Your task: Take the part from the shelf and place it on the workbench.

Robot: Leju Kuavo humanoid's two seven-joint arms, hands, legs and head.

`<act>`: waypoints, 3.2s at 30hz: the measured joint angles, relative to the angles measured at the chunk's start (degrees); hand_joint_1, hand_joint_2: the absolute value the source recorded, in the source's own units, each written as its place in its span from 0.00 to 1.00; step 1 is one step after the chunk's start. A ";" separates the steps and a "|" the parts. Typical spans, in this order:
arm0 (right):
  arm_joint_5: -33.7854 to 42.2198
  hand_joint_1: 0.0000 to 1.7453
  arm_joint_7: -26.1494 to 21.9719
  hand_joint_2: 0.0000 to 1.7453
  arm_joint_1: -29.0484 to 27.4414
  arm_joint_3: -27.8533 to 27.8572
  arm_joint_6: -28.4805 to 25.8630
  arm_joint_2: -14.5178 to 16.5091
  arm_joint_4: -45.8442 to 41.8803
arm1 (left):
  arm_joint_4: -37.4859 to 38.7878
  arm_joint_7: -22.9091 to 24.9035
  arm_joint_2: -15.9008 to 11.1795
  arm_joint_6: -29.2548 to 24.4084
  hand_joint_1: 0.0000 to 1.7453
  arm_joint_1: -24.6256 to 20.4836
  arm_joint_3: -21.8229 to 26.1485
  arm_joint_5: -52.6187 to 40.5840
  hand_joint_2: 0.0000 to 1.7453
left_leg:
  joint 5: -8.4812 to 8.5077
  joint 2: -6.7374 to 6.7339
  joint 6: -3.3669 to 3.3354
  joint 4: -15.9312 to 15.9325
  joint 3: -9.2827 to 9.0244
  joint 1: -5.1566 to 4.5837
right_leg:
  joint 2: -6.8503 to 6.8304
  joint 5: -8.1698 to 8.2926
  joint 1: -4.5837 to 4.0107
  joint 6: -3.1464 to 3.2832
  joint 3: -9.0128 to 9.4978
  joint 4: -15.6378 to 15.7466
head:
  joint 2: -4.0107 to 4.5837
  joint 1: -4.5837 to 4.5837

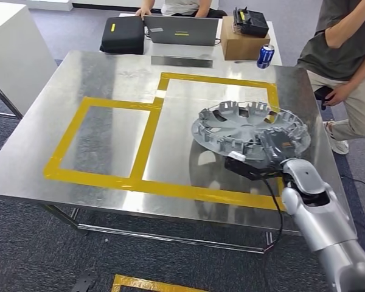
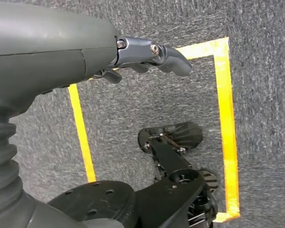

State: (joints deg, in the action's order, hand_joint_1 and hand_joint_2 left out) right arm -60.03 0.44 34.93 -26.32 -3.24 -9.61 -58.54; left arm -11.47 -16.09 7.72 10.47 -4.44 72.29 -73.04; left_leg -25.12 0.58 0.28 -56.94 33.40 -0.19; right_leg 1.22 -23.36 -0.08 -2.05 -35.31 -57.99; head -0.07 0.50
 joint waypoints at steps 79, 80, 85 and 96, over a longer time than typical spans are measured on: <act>35.32 0.00 -40.26 0.00 -41.62 104.16 -2.48 18.80 -67.64 | 0.02 -1.66 3.86 -3.51 0.00 2.99 7.26 8.74 0.00 | -1.21 0.55 0.01 0.29 -0.93 0.26 | -0.60 -1.31 -0.34 0.10 1.03 0.28 | 0.00 -0.01; 35.15 0.00 -39.98 0.00 -41.12 105.37 -2.87 20.16 -67.56 | 0.02 -1.60 3.90 -3.67 0.00 2.89 7.36 8.75 0.00 | -1.20 0.52 0.01 0.29 -0.99 0.26 | -0.60 -1.31 -0.34 0.11 1.04 0.28 | 0.00 -0.01; 33.39 0.00 -34.20 0.00 -38.54 111.39 -14.96 24.88 -57.13 | 0.02 -3.17 4.30 -4.39 0.00 2.79 8.09 8.63 0.00 | -1.19 0.52 0.02 0.29 -1.09 0.35 | -0.62 -1.33 -0.43 0.13 1.23 0.30 | 0.00 0.01; 19.02 0.00 -3.61 0.00 -36.54 111.40 -11.82 28.57 1.59 | 0.02 -9.80 4.79 -0.83 0.00 2.32 7.62 4.92 0.00 | -1.14 0.51 0.13 0.33 -1.17 0.52 | -0.61 -1.34 -0.55 0.25 1.31 0.27 | 0.00 -0.02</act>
State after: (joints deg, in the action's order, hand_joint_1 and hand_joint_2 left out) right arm -41.01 -3.17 -1.61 85.08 -15.06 18.97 -56.95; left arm -11.45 -25.89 12.51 9.64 -2.12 79.91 -68.12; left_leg -26.26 1.09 0.41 -56.61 32.23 0.33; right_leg 0.62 -24.70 -0.63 -1.80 -34.00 -57.72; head -0.07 0.48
